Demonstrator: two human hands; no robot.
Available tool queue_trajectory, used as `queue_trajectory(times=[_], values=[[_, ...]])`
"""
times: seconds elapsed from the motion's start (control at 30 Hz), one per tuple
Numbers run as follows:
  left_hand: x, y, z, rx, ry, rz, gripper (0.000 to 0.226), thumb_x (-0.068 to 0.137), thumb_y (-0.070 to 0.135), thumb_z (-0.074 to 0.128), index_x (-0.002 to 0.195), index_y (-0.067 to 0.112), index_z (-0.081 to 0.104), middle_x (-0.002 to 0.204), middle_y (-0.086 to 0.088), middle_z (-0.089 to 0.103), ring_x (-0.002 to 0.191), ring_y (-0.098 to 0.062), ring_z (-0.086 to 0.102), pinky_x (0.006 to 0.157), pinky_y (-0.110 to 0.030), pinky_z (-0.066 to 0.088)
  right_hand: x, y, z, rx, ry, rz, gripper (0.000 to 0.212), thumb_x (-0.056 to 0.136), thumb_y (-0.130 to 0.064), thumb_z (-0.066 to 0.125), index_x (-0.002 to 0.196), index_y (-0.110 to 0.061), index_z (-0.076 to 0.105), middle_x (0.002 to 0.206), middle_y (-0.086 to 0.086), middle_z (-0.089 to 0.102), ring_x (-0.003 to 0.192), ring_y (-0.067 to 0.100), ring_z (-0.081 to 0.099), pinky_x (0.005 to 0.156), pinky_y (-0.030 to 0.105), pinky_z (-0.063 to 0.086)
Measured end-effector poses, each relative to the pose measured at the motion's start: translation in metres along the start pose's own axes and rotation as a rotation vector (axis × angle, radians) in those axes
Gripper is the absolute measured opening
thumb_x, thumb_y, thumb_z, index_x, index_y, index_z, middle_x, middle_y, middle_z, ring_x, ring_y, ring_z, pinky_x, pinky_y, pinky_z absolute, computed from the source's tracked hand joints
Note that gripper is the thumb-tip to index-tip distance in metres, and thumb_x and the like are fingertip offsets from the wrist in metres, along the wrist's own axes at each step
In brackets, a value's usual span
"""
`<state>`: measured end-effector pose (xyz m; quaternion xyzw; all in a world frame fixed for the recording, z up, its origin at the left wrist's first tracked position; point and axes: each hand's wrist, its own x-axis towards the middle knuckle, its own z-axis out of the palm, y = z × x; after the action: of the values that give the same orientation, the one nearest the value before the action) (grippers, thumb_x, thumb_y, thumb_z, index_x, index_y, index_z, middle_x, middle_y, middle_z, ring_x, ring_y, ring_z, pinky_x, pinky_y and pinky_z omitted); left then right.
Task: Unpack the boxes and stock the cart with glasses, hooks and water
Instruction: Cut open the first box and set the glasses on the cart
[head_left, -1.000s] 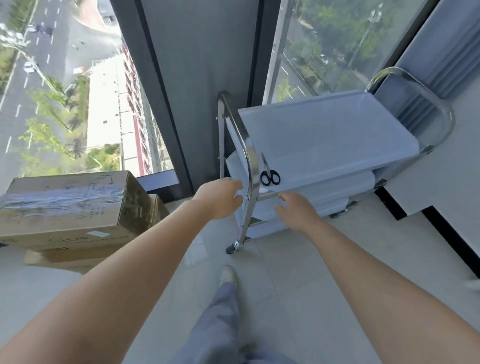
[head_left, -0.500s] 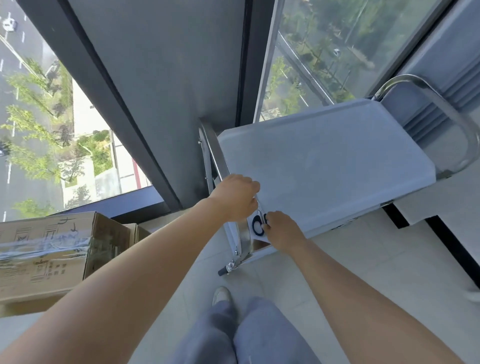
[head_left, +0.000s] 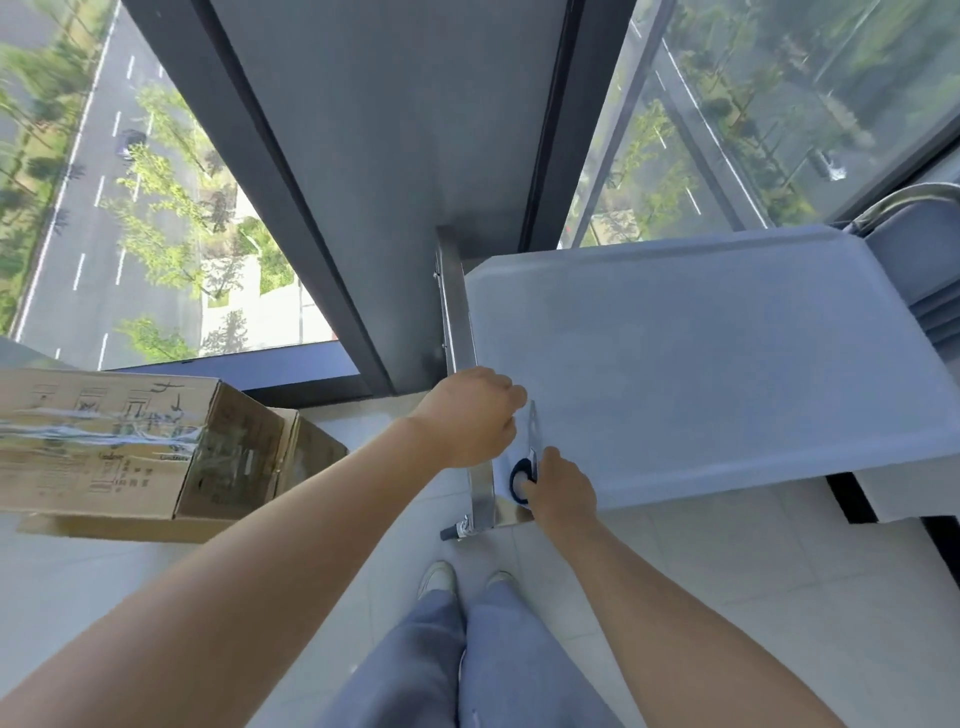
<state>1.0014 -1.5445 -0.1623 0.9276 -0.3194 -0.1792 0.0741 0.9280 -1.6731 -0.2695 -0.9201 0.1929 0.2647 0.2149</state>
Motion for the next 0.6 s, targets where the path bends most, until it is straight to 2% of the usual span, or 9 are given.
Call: queue_trajectory(times=[0.13,0.2,0.3,0.4,0.5,0.6], values=[[-0.008,0.004,0.001,-0.055,0.02,-0.044,0.033,0.097,0.02,0.037,0.125,0.01,0.052,0.117,-0.006,0.058,0.108,-0.022,0.05,0.091,-0.037,0.045,-0.002,-0.001,-0.011,0.15,0.029,-0.036,0.029,0.09,-0.028,0.054,0.093,-0.011,0.031,0.08,0.002,0.049,0.073,0.024,0.05,0.064,0.028,0.038],[-0.011,0.008,0.001,-0.091,0.023,-0.063,0.036,0.098,0.021,0.037,0.131,0.012,0.049,0.122,-0.005,0.055,0.113,-0.021,0.048,0.092,-0.035,0.044,-0.005,-0.003,-0.025,0.204,0.059,-0.093,0.026,0.089,-0.027,0.054,0.098,-0.01,0.036,0.08,0.001,0.052,0.073,0.023,0.051,0.064,0.029,0.039],[-0.018,0.011,0.0,-0.144,0.045,-0.104,0.037,0.098,0.021,0.038,0.133,0.014,0.046,0.124,-0.003,0.054,0.116,-0.019,0.047,0.092,-0.034,0.044,-0.014,-0.012,-0.049,0.332,0.172,-0.173,0.022,0.088,-0.021,0.053,0.106,-0.009,0.047,0.082,0.002,0.057,0.073,0.021,0.053,0.064,0.029,0.039],[-0.029,0.014,0.0,-0.215,0.123,-0.146,0.034,0.096,0.021,0.041,0.129,0.013,0.05,0.119,-0.003,0.055,0.112,-0.021,0.05,0.089,-0.035,0.046,-0.023,-0.029,-0.071,0.417,0.305,-0.295,0.015,0.087,-0.016,0.054,0.1,-0.009,0.057,0.07,-0.004,0.052,0.064,0.015,0.048,0.058,0.025,0.034],[-0.046,0.013,-0.005,-0.245,0.219,-0.205,0.026,0.095,0.02,0.042,0.116,0.012,0.055,0.107,-0.003,0.056,0.098,-0.022,0.055,0.078,-0.032,0.047,-0.037,-0.052,-0.092,0.379,0.396,-0.452,0.005,0.082,-0.014,0.055,0.084,-0.009,0.055,0.061,-0.006,0.042,0.056,0.012,0.038,0.05,0.024,0.029],[-0.073,-0.001,-0.011,-0.228,0.27,-0.256,0.022,0.093,0.02,0.043,0.107,0.01,0.057,0.101,-0.004,0.056,0.089,-0.024,0.055,0.072,-0.031,0.046,-0.058,-0.081,-0.104,0.222,0.471,-0.593,0.01,0.082,-0.017,0.053,0.081,-0.009,0.049,0.062,-0.002,0.041,0.058,0.018,0.036,0.051,0.029,0.031]])
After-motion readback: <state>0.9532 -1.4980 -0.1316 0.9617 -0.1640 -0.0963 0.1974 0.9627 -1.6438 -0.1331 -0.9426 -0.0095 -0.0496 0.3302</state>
